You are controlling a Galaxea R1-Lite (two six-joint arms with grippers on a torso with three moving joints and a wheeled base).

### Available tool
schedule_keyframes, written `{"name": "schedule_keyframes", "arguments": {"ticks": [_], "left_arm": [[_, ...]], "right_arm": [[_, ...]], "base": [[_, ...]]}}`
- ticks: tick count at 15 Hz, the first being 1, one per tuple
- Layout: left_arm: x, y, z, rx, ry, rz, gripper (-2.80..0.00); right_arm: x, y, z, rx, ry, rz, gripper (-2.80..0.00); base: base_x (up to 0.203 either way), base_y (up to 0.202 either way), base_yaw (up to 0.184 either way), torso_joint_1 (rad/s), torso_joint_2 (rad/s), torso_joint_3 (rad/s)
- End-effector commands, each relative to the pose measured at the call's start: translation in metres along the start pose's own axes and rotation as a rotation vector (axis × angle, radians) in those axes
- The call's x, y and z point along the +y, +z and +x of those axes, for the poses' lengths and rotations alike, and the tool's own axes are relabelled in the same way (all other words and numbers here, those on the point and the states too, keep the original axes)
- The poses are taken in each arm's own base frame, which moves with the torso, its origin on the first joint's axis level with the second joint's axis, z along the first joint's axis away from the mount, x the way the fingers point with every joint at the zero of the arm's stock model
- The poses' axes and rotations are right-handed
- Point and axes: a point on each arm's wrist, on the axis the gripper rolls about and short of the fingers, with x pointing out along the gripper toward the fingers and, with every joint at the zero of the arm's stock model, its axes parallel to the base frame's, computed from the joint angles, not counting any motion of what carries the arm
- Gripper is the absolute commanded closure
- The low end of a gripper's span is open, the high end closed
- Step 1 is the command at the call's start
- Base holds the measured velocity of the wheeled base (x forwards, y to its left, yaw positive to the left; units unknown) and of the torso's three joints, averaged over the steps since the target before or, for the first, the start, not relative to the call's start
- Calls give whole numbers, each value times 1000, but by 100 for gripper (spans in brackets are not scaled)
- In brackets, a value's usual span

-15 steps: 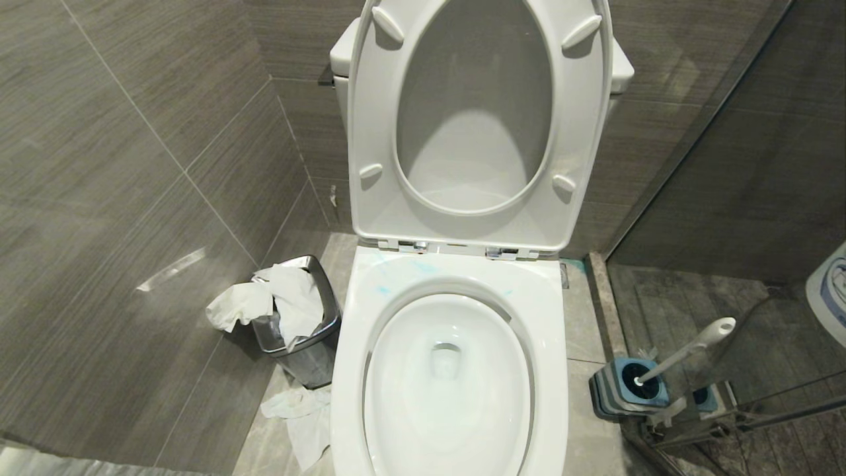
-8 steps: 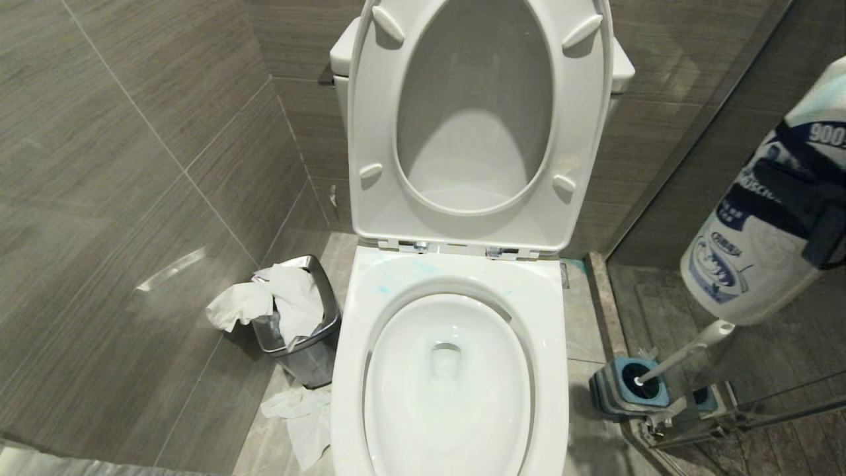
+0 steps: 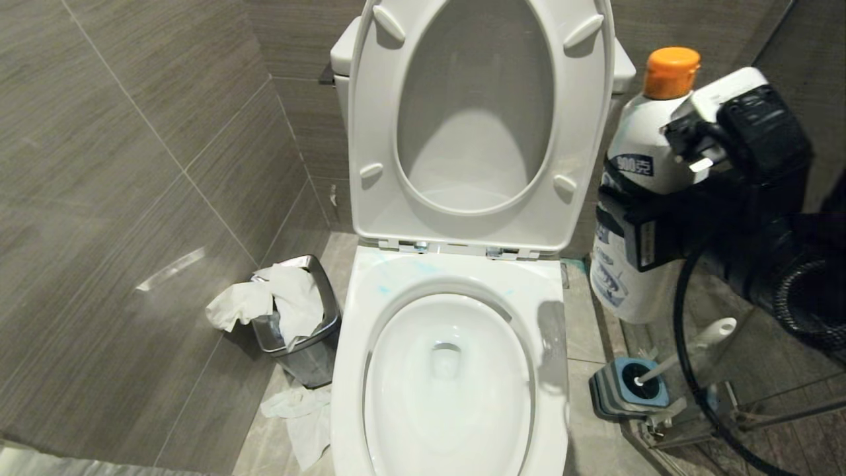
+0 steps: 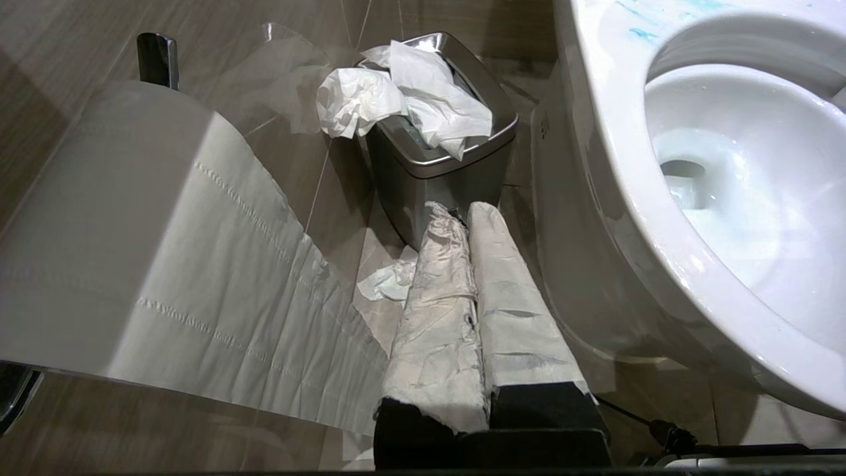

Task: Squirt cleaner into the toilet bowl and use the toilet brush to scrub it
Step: Pour in the cleaning agent

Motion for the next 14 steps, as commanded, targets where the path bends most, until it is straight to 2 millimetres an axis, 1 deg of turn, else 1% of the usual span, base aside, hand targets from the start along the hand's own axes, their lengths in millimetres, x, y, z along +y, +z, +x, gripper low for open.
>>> {"name": "schedule_keyframes", "arguments": {"ticks": [1,5,9,14], "left_arm": [[0,0,0,2,0,0,0],[0,0,0,2,0,0,0],[0,0,0,2,0,0,0],[0,0,0,1,0,0,0]], "right_arm": [[19,-9,17,48,11,-89,0],[27,-12,25,66,15,-272,0],[29,-7,31,55,13,-523,0],[35,0,42,44,12,-791,0]], "base": [[0,0,0,0,0,0],[0,0,0,0,0,0],[0,0,0,0,0,0],[0,0,0,0,0,0]]}}
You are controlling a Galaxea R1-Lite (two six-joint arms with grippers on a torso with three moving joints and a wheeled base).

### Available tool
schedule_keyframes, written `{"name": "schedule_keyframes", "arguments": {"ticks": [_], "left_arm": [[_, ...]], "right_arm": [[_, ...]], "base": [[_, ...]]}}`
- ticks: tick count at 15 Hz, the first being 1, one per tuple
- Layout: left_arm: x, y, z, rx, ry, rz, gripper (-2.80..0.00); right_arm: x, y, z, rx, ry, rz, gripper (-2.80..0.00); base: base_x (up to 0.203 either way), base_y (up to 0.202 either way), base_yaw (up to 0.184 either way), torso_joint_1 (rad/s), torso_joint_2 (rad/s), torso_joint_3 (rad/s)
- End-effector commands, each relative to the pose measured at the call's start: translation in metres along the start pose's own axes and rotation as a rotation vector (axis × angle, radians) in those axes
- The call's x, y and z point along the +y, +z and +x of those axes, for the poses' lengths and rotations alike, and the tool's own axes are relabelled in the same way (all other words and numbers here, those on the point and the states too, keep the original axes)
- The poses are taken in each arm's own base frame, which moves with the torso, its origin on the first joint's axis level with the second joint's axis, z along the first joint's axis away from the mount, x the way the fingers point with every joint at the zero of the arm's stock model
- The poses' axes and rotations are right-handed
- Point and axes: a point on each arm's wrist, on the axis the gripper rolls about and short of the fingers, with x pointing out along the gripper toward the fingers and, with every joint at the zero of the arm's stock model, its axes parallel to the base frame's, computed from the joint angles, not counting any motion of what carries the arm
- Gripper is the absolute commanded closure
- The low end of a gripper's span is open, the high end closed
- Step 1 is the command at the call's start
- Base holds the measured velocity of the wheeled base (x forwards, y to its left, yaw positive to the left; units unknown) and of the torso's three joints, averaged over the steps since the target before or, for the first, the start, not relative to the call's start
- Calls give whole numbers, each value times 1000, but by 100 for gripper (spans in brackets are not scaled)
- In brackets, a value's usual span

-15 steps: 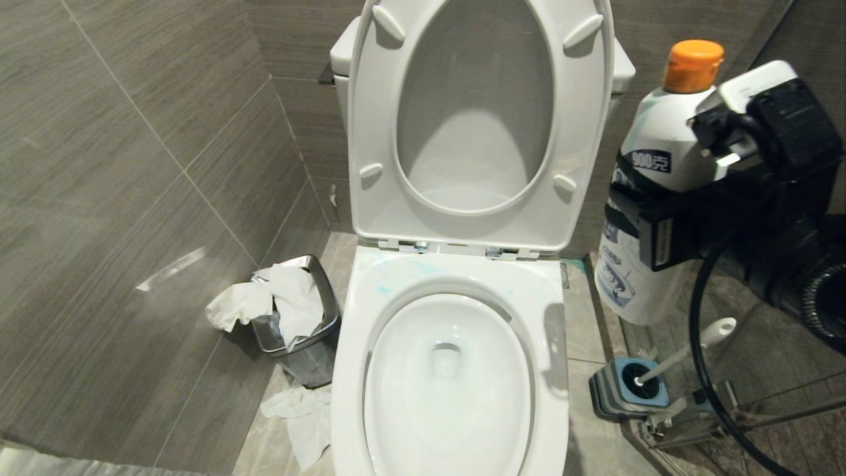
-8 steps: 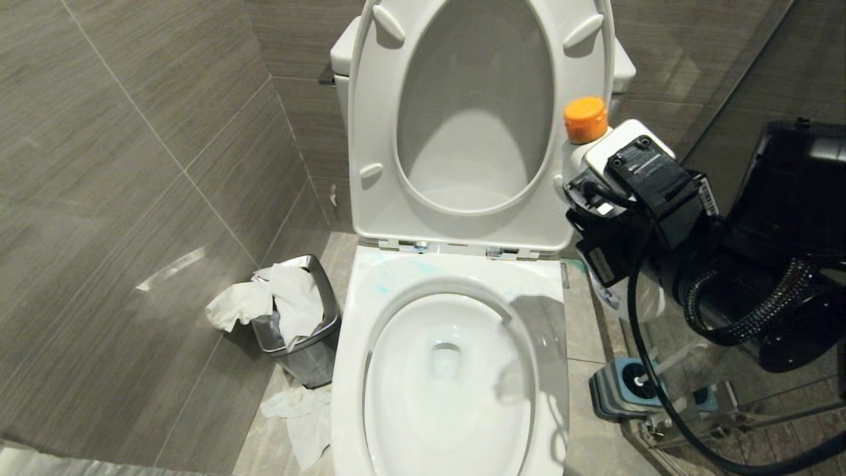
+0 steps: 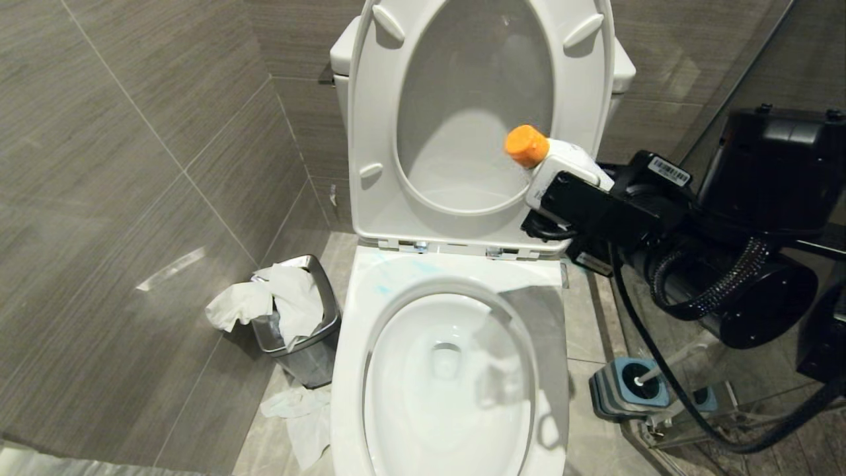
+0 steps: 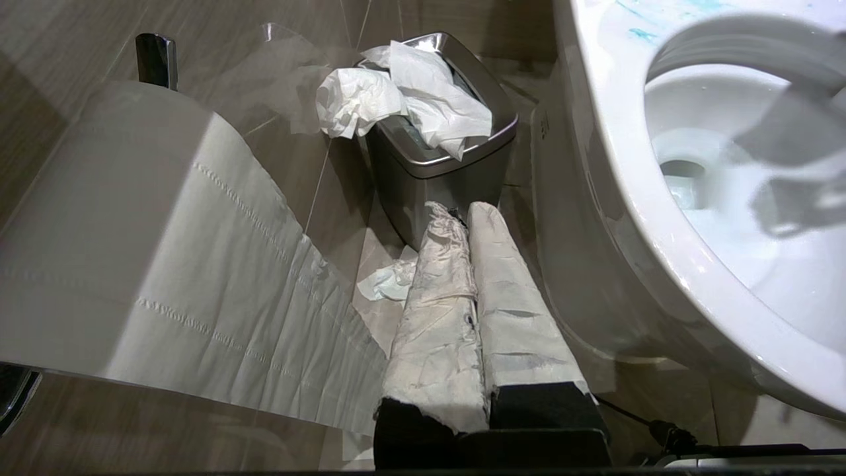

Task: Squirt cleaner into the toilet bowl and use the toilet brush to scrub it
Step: Pour in the cleaning agent

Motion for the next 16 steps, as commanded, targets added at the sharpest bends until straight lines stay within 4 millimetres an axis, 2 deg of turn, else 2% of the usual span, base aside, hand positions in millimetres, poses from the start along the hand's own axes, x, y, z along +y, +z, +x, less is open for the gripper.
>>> {"name": "schedule_keyframes", "arguments": {"ticks": [1,10,16], "left_arm": [[0,0,0,1,1,-1,0],[0,0,0,1,-1,-6,0],[0,0,0,1,-1,-6,0]], "right_arm": [[1,5,7,-1,-5,-124,0],[6,14,9,19,-7,-513,0],[24,22,11,4,27,-685,0]], "base": [[0,0,0,0,0,0],[0,0,0,0,0,0],[0,0,0,0,0,0]]}}
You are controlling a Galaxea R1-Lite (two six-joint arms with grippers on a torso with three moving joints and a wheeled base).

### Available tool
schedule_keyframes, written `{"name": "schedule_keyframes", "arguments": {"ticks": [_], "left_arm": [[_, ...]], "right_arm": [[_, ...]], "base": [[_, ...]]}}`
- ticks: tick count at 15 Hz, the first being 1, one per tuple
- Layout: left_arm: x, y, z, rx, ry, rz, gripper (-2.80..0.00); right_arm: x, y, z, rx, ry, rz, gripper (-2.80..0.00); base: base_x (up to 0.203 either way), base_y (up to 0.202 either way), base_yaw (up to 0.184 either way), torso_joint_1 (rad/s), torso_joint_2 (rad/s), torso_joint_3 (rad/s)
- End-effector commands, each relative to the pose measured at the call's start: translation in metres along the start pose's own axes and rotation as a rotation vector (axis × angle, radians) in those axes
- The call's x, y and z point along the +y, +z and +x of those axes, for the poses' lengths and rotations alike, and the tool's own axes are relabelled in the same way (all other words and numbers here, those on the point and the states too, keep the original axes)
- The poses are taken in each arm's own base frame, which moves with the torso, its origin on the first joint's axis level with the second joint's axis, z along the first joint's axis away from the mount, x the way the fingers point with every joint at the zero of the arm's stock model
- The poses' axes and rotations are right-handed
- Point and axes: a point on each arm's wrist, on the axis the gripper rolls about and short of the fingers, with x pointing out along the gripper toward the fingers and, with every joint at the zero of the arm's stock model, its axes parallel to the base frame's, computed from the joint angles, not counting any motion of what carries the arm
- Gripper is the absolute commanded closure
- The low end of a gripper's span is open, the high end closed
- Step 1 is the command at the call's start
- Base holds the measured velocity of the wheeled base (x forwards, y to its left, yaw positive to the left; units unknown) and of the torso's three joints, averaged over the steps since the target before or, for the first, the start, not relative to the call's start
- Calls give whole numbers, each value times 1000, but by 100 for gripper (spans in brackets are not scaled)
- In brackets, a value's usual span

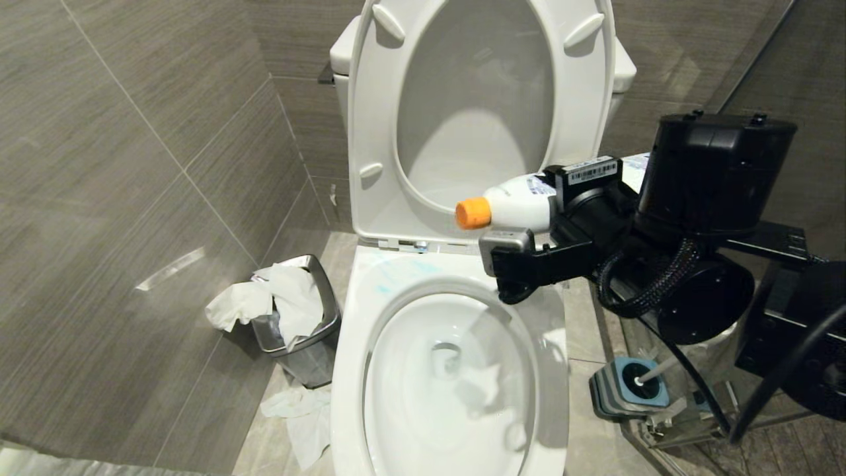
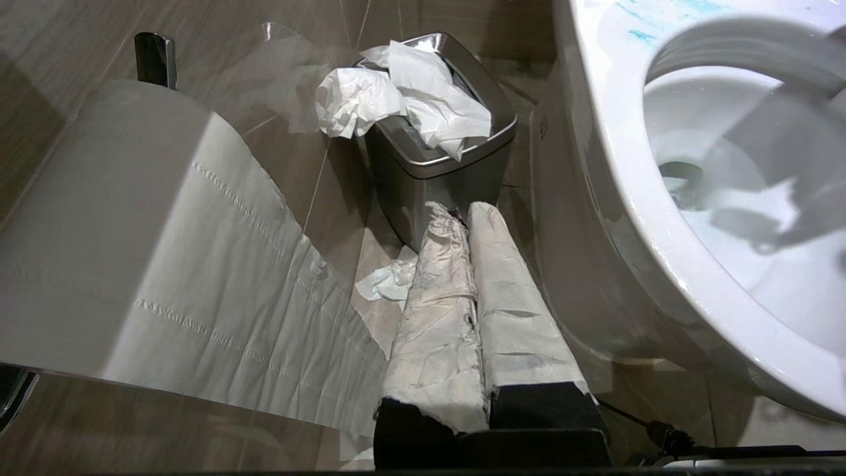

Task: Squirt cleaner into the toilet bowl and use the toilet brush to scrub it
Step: Pour in the cleaning agent

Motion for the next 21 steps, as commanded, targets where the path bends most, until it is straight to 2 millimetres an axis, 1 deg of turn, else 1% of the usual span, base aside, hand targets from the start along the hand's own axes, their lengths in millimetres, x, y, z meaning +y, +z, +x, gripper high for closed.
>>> {"name": "schedule_keyframes", "arguments": {"ticks": [1,5,10,14,18,21], "left_arm": [[0,0,0,2,0,0,0],[0,0,0,2,1,0,0],[0,0,0,2,1,0,0],[0,0,0,2,1,0,0],[0,0,0,2,0,0,0],[0,0,0,2,1,0,0]], "right_arm": [[7,8,1,-13,17,-65,0],[7,8,-1,-16,22,-156,0],[7,3,-6,-15,35,-191,0],[3,-1,-11,-1,46,-260,0],[0,0,-10,0,38,-356,0],[1,9,-6,-12,36,-386,0]], "base": [[0,0,0,0,0,0],[0,0,0,0,0,0],[0,0,0,0,0,0],[0,0,0,0,0,0],[0,0,0,0,0,0],[0,0,0,0,0,0]]}}
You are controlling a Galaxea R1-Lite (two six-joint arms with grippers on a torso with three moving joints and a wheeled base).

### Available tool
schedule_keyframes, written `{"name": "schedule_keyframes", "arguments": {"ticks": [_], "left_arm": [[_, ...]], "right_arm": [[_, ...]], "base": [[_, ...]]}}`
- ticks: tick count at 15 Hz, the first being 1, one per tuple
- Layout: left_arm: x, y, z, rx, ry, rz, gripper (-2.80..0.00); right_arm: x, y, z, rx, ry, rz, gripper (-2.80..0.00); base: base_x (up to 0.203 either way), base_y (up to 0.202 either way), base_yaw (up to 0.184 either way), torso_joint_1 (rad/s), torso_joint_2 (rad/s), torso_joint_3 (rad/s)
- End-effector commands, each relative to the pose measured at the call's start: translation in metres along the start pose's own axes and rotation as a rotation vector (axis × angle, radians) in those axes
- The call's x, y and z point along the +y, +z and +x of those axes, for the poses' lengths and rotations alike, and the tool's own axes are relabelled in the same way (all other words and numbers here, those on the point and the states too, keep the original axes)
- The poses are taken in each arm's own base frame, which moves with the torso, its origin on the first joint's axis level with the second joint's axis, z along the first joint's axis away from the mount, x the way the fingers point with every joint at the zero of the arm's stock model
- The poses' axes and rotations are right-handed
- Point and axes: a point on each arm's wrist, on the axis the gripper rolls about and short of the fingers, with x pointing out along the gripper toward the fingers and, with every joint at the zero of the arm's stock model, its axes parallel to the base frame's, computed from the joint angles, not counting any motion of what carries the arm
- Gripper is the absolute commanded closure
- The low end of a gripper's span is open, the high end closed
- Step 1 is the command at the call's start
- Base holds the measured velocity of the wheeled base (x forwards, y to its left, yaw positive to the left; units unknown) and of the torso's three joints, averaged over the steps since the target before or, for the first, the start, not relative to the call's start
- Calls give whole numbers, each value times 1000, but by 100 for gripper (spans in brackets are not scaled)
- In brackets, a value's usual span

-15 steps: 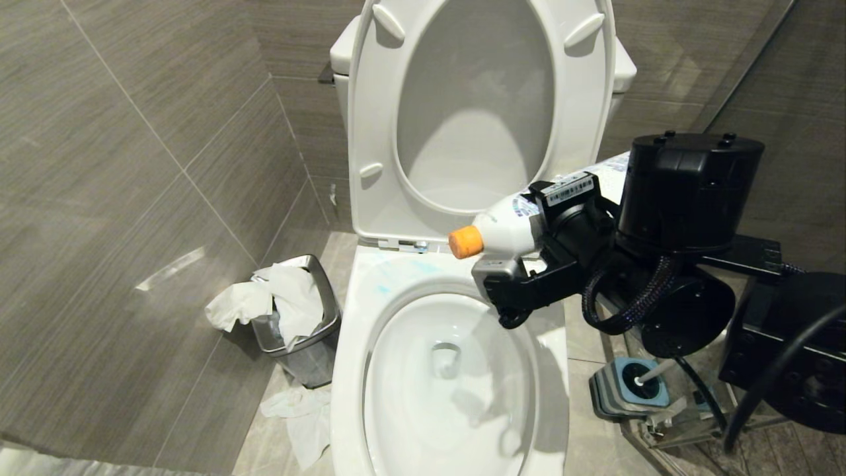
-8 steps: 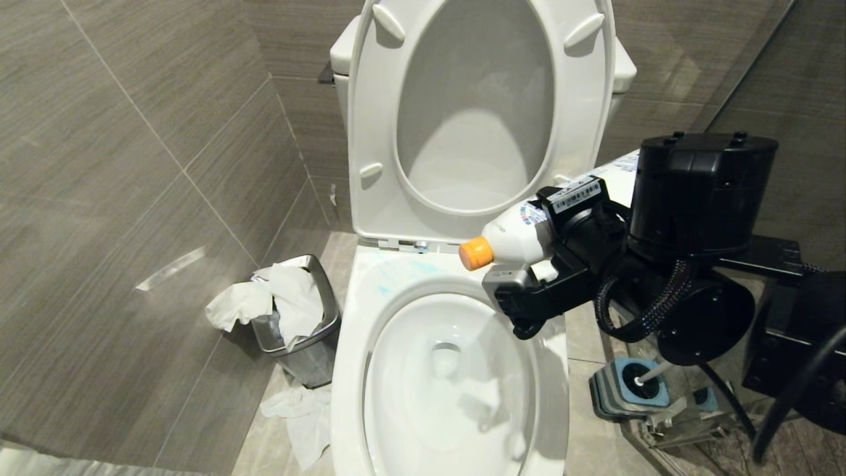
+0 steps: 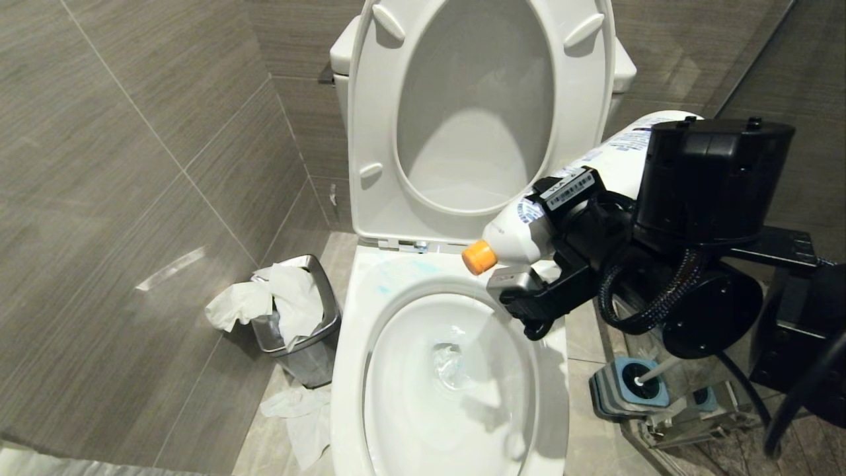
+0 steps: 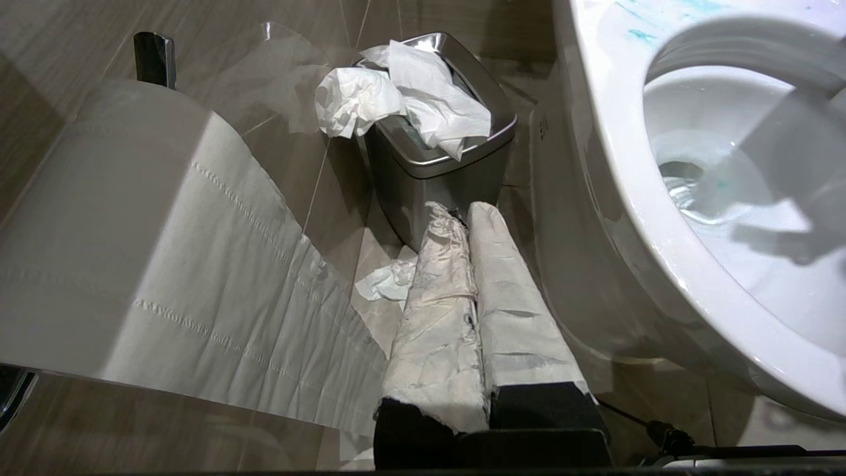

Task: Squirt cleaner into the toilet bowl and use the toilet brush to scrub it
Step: Pour in the cleaning agent

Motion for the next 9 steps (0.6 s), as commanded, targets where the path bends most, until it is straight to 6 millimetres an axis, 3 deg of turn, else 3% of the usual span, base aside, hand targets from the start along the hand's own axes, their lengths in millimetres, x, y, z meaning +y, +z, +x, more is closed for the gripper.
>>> {"name": "schedule_keyframes", "arguments": {"ticks": [1,9], "left_arm": [[0,0,0,2,1,0,0],[0,0,0,2,0,0,0]], "right_arm": [[-4,7,5,-1,-6,-10,0],[-11,9,7,3,-20,-93,0]], "base": [[0,0,0,0,0,0],[0,0,0,0,0,0]]}}
